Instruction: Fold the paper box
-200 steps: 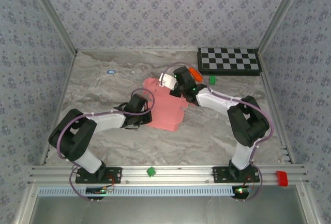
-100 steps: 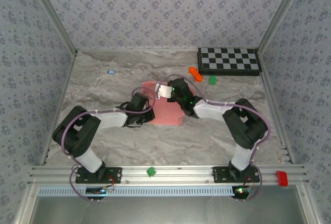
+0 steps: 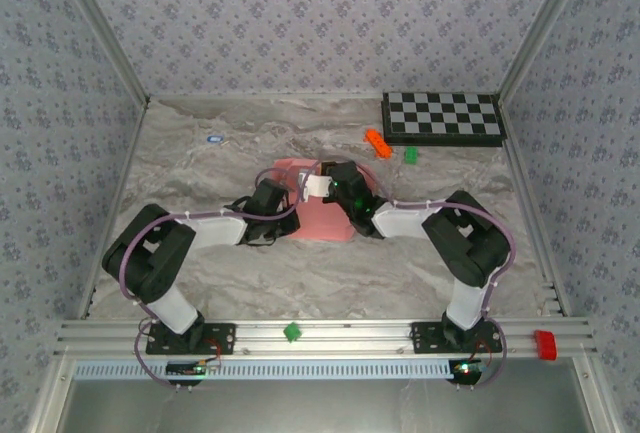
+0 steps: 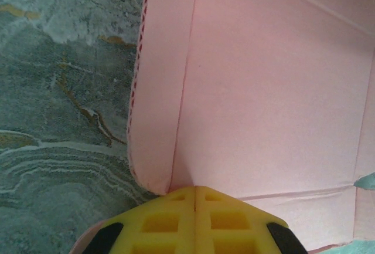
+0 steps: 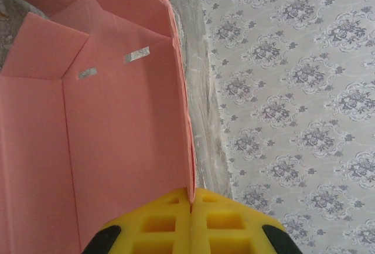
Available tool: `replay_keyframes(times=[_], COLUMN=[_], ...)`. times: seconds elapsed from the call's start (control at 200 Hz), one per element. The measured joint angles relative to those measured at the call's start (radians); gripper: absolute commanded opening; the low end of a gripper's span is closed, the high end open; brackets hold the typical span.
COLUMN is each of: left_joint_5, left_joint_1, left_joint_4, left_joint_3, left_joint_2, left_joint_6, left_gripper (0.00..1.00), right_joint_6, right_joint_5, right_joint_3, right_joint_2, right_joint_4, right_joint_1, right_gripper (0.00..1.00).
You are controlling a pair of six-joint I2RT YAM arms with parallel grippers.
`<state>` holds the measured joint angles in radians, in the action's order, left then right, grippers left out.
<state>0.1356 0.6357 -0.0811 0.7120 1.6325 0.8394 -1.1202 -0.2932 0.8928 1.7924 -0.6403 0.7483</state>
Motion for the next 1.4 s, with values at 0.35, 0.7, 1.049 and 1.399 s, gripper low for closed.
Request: replay_keyframes(times=[0.35,0.7,1.049,1.399], left_joint_5=[0.004,0.002,-0.08,-0.098], left_joint_1=[0.0,0.01,-0.051,-0.332], left_joint_4=[0.006,0.105,0.282,0.396], left_joint_3=[0.006,0.047,0.092,0.136], left_joint_2=[0.0,-0.017,-0.29,-0.286], left_joint_6=[-0.001,-0.037,-0.124,-0.272], left_gripper=[0.0,0.21,0.58,0.66], right_joint_6=[0.002,0.005,0.004,0.013], right_joint_5=[-0.008,-0.014,-0.002,0.037], right_joint_3=[-0.028,-0.03,-0.002,0.045], right_joint_2=[0.003,0.009,0.009,0.009], right_joint_4=[-0.039,-0.053,-0.033,0.051], right_joint_1=[0.009,0.009,-0.01,-0.018], right_gripper=[0.0,0.0,0.0,0.0])
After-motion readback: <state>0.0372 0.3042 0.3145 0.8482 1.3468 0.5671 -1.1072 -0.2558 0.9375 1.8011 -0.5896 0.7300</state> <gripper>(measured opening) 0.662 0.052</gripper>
